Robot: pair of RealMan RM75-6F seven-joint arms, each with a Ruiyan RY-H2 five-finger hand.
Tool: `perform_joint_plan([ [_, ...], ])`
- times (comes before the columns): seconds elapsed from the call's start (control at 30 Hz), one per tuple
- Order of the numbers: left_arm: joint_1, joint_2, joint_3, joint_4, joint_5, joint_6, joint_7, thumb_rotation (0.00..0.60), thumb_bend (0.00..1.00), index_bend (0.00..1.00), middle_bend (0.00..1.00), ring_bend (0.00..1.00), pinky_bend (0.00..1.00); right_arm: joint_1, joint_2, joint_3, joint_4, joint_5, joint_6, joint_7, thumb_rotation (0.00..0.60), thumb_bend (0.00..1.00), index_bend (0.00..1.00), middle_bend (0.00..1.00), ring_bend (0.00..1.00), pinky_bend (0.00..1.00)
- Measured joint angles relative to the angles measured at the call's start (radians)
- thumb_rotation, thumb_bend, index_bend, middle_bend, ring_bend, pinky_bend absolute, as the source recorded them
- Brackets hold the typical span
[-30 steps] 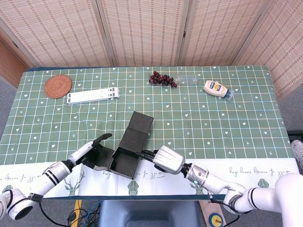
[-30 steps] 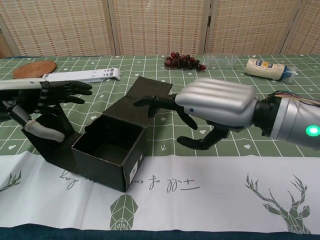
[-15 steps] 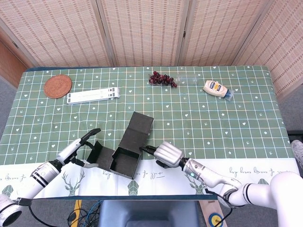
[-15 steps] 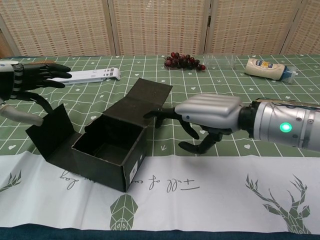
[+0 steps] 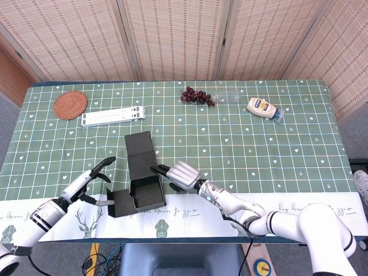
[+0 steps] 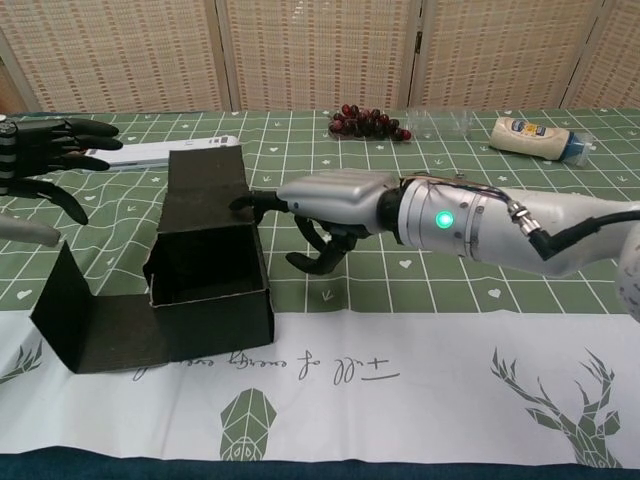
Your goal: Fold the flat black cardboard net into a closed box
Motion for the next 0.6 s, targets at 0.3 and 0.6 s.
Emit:
perform_joint_plan([
  [0.3,0.024,0.017,-0.001,0.006,0.018,0.032,-0.046,0.6,0.1,0.02,0.0,0.0,0.32,-0.083,0.072,-0.013,-0.17,0.083,0.035,0.025,0.6,0.08,0.0,0.11,0.64,0.9],
  [0.6,0.037,0.025,-0.003,-0.01,0.038,0.051,-0.043,0.6,0.1,0.02,0.0,0.0,0.31,-0.148,0.084,0.002,-0.253,0.287,-0.001,0.064,0.6,0.0,0.0,0.08,0.64,0.9],
])
